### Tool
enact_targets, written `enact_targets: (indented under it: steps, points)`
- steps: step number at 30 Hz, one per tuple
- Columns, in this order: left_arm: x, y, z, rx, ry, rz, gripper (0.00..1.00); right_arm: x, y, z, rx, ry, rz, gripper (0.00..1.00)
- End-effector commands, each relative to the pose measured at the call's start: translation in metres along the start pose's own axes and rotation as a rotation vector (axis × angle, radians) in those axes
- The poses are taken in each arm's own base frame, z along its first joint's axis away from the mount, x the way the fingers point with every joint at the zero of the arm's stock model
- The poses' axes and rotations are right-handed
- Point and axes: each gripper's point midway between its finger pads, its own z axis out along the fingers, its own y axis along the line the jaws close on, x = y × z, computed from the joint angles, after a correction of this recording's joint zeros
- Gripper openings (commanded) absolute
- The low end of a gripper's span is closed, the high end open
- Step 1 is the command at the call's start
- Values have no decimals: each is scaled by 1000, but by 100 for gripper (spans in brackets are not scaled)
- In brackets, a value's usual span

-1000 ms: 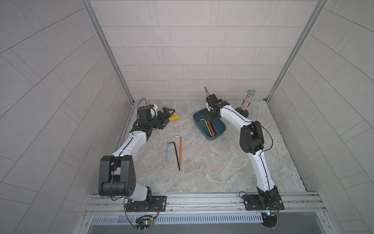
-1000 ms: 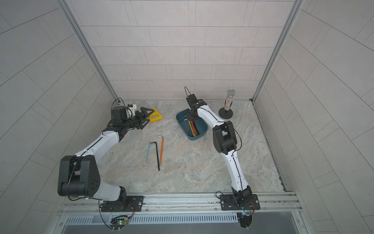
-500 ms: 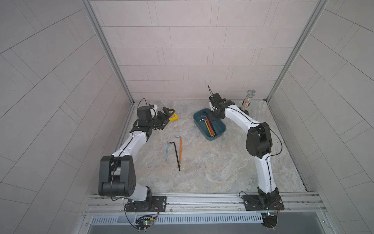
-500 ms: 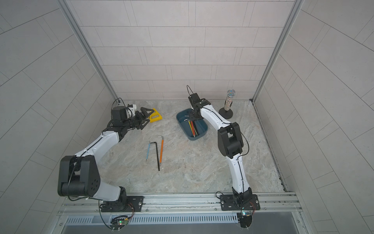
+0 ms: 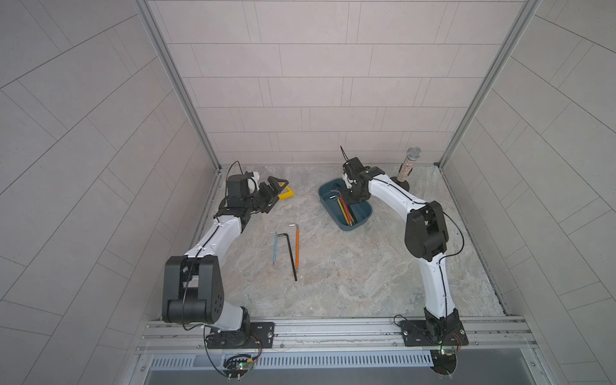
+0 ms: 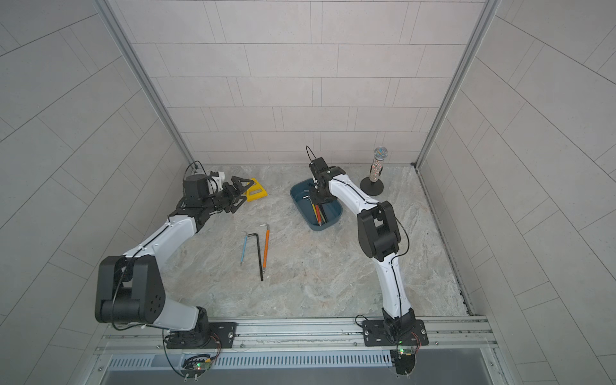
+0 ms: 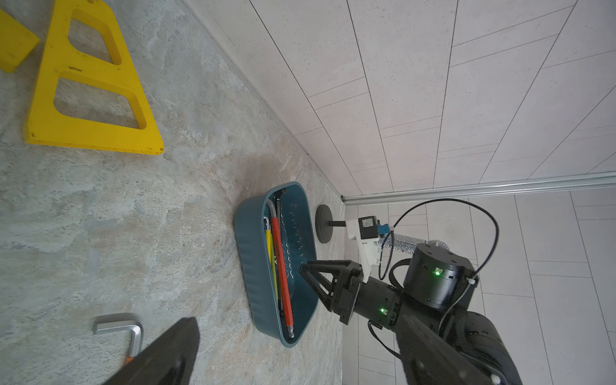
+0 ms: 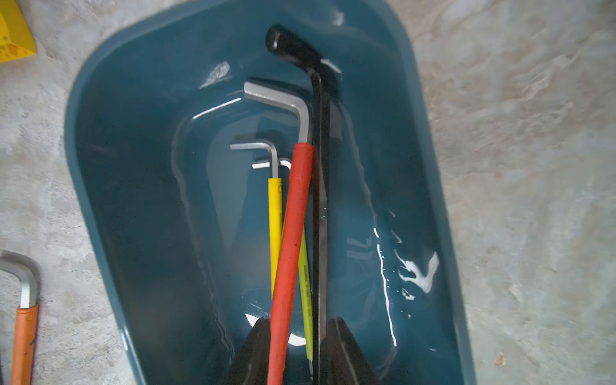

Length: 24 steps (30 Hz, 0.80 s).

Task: Put the hex key on the desktop into the storage box
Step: Adjust the Allen key in the storage box.

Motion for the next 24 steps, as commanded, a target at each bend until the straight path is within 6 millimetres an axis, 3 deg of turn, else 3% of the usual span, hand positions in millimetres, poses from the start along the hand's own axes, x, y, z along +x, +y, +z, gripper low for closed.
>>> enact_targets:
  steps: [1,16,24]
  points:
    - [-2,-4,-1,18,-7,24,100,8,6,12,-13,30,21,33]
    - [-2,-4,0,19,-5,20,100,26,14,51,9,89,5,31]
    - [-1,-4,0,19,-4,19,100,24,10,49,23,62,21,12]
